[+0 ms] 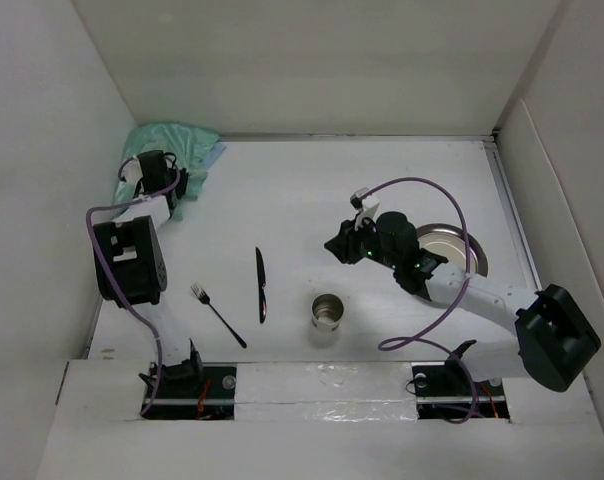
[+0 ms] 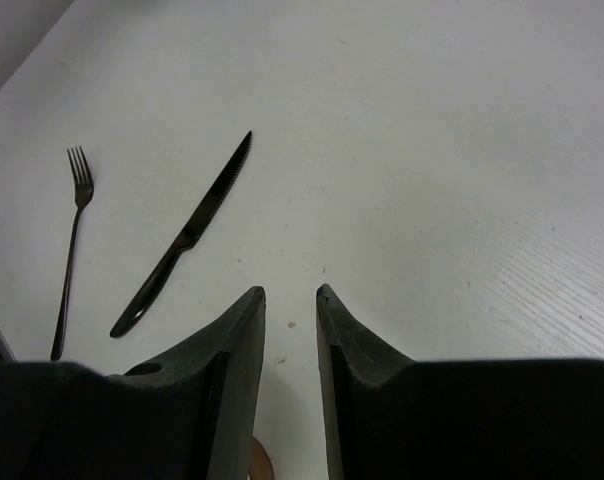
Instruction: Set the dinner table for one person
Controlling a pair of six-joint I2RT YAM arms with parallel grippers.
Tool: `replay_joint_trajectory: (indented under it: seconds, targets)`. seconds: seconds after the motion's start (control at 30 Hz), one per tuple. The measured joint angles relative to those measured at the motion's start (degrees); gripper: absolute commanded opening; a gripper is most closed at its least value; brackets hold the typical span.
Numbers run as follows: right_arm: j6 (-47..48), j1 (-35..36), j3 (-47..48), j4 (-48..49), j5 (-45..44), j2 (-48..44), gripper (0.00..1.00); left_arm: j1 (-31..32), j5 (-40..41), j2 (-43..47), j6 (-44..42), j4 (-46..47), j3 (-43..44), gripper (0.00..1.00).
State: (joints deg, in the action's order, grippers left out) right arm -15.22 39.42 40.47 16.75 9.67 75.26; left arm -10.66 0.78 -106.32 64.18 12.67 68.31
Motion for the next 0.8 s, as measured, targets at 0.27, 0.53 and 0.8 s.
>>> replay_joint_trajectory:
  seconds: [0.27, 0.53, 0.8]
  targets:
    - [-0.02, 0.00, 2.51, -0.92, -1.40, 0.63, 0.32, 13.14, -6.60, 0.72, -1.99, 7.08, 8.74, 0.00]
    - [-0.72, -2.71, 2.99, -1.62, -4.66, -1.66, 0.32, 28.00, -10.10, 3.30, -5.90, 16.61, 7.21, 0.03]
    - [-3.80, -7.67, 2.95, -4.07, -7.65, -1.88, 0.60, 32.70, -11.15, -4.00, -10.27, 15.80, 2.95, 0.62]
